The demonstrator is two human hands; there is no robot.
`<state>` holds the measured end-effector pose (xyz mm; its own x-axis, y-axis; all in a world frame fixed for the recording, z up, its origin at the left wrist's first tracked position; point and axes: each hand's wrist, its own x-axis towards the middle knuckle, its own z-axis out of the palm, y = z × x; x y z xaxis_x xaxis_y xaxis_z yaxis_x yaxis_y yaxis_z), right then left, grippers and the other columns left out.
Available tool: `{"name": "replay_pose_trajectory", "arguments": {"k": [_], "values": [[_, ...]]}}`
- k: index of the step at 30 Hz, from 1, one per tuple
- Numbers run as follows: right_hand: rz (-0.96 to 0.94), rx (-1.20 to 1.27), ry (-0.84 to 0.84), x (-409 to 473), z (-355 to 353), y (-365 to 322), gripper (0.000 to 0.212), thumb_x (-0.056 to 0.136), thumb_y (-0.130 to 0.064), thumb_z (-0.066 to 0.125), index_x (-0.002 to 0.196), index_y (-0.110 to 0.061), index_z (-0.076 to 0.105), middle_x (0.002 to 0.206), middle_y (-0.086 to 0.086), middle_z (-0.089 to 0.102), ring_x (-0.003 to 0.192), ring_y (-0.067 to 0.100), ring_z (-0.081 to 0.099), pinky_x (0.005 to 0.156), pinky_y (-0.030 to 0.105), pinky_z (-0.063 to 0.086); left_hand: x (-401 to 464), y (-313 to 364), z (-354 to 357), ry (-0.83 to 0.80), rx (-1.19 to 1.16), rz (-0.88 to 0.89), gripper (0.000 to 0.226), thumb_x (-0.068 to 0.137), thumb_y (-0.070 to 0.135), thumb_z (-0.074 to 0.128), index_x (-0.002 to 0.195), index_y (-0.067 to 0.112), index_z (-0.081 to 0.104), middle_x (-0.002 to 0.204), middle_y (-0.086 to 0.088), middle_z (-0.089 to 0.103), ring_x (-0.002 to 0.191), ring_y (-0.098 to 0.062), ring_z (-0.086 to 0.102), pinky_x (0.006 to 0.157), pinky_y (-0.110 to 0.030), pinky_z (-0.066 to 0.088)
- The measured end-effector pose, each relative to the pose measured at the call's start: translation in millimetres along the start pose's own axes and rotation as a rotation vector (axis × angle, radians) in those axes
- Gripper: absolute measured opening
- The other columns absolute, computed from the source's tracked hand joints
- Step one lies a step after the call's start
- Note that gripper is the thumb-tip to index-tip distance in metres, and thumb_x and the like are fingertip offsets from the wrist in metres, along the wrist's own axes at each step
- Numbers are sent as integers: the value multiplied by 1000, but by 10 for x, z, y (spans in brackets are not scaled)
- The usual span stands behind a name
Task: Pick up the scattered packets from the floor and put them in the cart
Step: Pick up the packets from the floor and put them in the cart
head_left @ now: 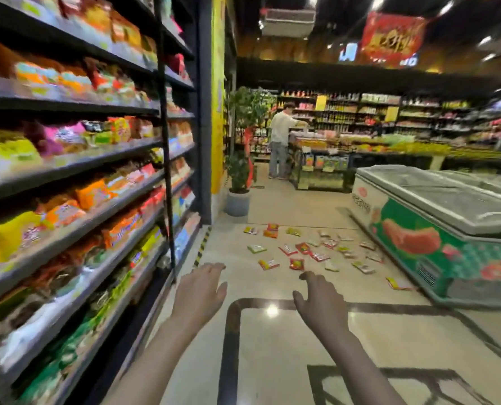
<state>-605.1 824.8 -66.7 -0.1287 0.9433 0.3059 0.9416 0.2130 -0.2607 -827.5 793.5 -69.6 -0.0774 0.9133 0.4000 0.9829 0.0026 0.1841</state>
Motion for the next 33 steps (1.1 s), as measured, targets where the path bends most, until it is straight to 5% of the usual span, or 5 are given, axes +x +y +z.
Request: {"name": "replay_pose_trajectory", "arguments": {"k": [5,10,15,27,33], "values": [[54,27,-15,1072,446,304,39,94,-36,43,131,-23,40,129,-2,51,119,19,49,86,32,42,1079,-22,778,9,-140,51,33,87,23,57,117,11,62,108,-9,67,98,-32,65,78,-39,49],[54,22,-37,2423,904,651,39,94,-36,42,131,-24,39,127,-4,52,118,16,50,87,30,43,2386,-9,1453,13,-140,38,38,93,27,51,129,17,53,124,0,60,112,-21,57,89,-34,44],[59,55,-51,3820,1268,917,40,95,-37,43,132,-23,40,128,-4,51,115,15,52,83,27,44,3719,-201,2037,18,-132,35,28,81,22,63,108,13,65,97,-4,70,85,-27,68,67,-38,52],[56,53,-195,6605,2796,973,40,93,-36,46,130,-21,44,124,0,55,110,17,56,81,29,49,6098,-1239,3518,-94,-73,-61,39,93,31,50,130,19,50,121,0,59,110,-21,58,89,-31,44],[113,79,-256,8170,3451,795,39,93,-35,46,130,-22,44,127,0,54,117,18,53,84,29,45,7631,-1778,4121,-92,-30,47,42,48,19,90,84,16,71,71,3,68,57,-16,67,44,-20,48]]}}
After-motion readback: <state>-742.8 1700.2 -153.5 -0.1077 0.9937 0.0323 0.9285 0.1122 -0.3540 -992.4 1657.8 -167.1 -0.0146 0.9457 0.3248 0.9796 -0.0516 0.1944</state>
